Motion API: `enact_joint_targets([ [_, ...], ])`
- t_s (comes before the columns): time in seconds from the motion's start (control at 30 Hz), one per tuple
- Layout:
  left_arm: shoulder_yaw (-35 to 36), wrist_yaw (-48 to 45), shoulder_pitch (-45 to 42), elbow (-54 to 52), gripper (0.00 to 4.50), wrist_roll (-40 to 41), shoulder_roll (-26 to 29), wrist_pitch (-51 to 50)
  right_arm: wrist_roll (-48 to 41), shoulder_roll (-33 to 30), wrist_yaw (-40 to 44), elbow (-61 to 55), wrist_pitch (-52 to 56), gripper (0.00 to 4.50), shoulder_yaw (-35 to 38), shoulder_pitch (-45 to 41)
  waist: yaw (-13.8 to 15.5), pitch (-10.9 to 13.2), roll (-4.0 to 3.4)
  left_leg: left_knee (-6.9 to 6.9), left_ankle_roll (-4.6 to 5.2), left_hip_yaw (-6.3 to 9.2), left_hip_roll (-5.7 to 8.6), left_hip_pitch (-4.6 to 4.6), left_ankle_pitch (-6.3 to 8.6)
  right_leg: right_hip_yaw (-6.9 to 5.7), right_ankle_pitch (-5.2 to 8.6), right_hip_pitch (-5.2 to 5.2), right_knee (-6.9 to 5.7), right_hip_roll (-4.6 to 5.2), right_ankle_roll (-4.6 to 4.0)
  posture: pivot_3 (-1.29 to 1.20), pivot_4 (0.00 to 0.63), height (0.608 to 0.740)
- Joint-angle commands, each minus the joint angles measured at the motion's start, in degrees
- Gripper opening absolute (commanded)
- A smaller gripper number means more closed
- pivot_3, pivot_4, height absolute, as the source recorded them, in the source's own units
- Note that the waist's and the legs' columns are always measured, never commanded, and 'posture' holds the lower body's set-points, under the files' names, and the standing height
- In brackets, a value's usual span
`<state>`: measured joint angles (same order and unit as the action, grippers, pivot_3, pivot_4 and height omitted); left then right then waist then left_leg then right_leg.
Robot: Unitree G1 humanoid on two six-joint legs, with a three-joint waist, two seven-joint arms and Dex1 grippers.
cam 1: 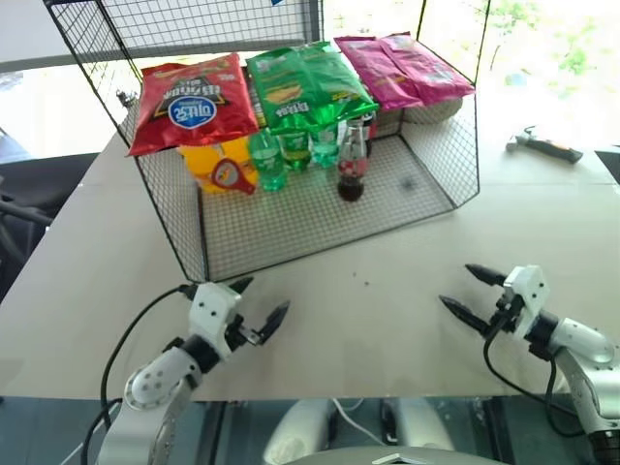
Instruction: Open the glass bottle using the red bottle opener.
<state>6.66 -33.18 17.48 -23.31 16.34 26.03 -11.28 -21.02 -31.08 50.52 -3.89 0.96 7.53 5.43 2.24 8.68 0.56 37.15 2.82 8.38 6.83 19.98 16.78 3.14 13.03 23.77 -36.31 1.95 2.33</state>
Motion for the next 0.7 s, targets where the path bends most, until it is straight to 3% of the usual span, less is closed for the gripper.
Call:
enact_joint_targets([
  [0.03, 0.98, 0.04, -1.18, -0.35, 4.5, 0.51, 0.08, 1.15, -0.31, 0.1, -0.15, -0.89, -1.11, 4.48, 0.45, -1.44, -0.01, 0.0, 0.0, 0.0, 0.0, 0.0, 0.0, 0.0, 0.0, 0.0, 0.0, 0.0, 0.0, 0.0, 0.0, 0.0, 0.15, 0.735],
  [0.23, 1.63, 3.44, -6.04, 0.71, 4.5, 0.07, -2.23, 1.65, -0.81, 0.97, 0.33, -2.12, -0.17, 4.48, -1.04, -4.43, -0.02, 0.0, 0.0, 0.03, 0.01, 0.0, 0.0, -0.01, -0.01, -0.01, -0.01, 0.0, -0.03, 0.0, 0.0, 0.0, 0.15, 0.735],
  [0.33, 3.8, 8.76, -11.33, 2.02, 4.5, -1.37, -4.63, 3.5, -0.48, 0.68, 2.37, -6.94, 1.2, 4.48, -5.3, -5.47, 0.0, -0.01, 0.01, 0.06, 0.06, 0.02, 0.0, -0.01, -0.05, -0.04, -0.01, 0.01, -0.09, 0.0, -0.01, 0.0, 0.15, 0.735],
  [0.7, 6.31, 21.57, -28.83, 11.25, 4.5, -6.88, -8.65, 6.36, -8.41, 5.95, -4.01, -17.98, 12.82, 4.48, -7.67, -15.21, 0.04, -0.04, 0.09, 0.17, 0.12, 0.04, 0.02, 0.0, -0.11, -0.29, -0.05, 0.02, -0.13, -0.01, 0.03, 0.0, 0.15, 0.735],
])
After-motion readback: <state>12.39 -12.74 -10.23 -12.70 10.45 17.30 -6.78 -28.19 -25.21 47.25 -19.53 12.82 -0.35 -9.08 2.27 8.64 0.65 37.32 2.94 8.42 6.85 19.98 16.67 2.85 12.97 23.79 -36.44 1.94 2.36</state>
